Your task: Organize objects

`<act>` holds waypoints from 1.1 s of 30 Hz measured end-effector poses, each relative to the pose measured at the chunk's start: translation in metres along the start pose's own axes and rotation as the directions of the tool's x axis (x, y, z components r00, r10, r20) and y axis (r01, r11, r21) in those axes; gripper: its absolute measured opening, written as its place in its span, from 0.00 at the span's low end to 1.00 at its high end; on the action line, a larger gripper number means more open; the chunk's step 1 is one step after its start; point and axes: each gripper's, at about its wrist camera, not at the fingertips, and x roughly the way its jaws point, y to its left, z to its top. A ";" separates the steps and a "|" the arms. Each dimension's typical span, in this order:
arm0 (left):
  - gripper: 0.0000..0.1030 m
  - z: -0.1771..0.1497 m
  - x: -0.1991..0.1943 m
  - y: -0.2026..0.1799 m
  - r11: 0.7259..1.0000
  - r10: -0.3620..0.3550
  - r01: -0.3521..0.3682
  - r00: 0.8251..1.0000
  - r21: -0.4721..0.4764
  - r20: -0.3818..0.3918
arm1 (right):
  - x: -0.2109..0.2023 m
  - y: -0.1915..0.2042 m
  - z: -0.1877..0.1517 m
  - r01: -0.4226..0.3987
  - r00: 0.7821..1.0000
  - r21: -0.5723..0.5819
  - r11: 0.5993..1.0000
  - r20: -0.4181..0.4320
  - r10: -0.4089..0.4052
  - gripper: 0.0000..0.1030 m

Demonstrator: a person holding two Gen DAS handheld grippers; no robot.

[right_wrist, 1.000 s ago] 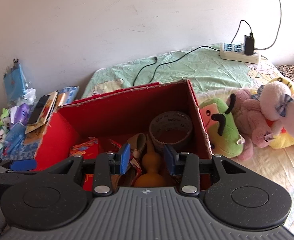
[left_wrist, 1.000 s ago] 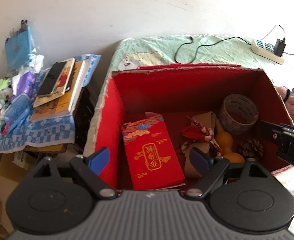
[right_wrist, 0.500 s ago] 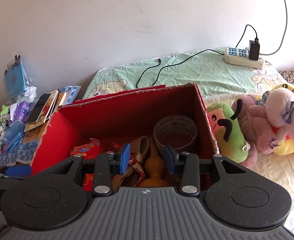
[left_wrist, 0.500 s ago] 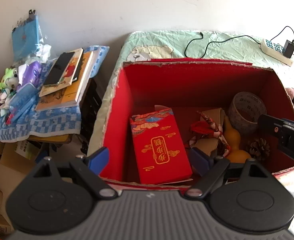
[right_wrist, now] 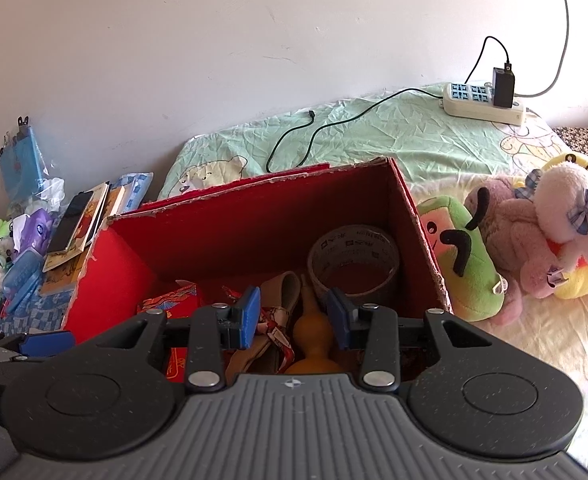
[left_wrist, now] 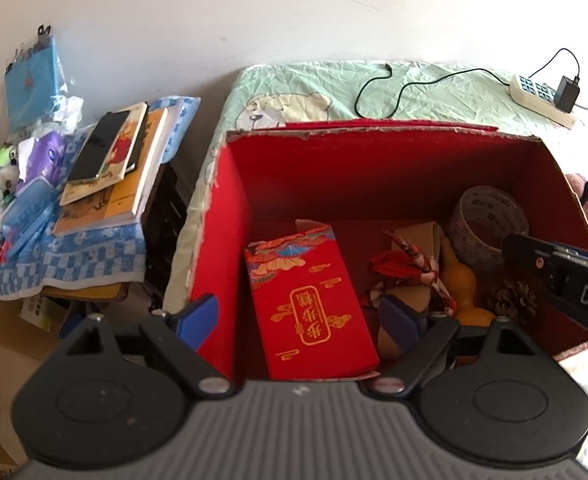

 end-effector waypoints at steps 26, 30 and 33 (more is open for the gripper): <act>0.85 -0.002 -0.001 0.002 0.999 0.029 -0.029 1.000 0.013 0.012 | -0.007 0.003 -0.003 -0.003 1.000 -0.014 1.000 0.003 0.003 0.42; 0.85 -0.002 0.000 0.001 0.999 0.030 -0.031 0.999 0.017 0.012 | -0.008 0.002 -0.004 0.001 1.000 -0.006 1.000 0.005 -0.001 0.43; 0.85 -0.003 -0.001 0.000 0.999 0.036 -0.036 0.999 0.022 0.016 | -0.008 0.001 -0.005 0.005 1.000 0.001 1.000 0.003 -0.005 0.43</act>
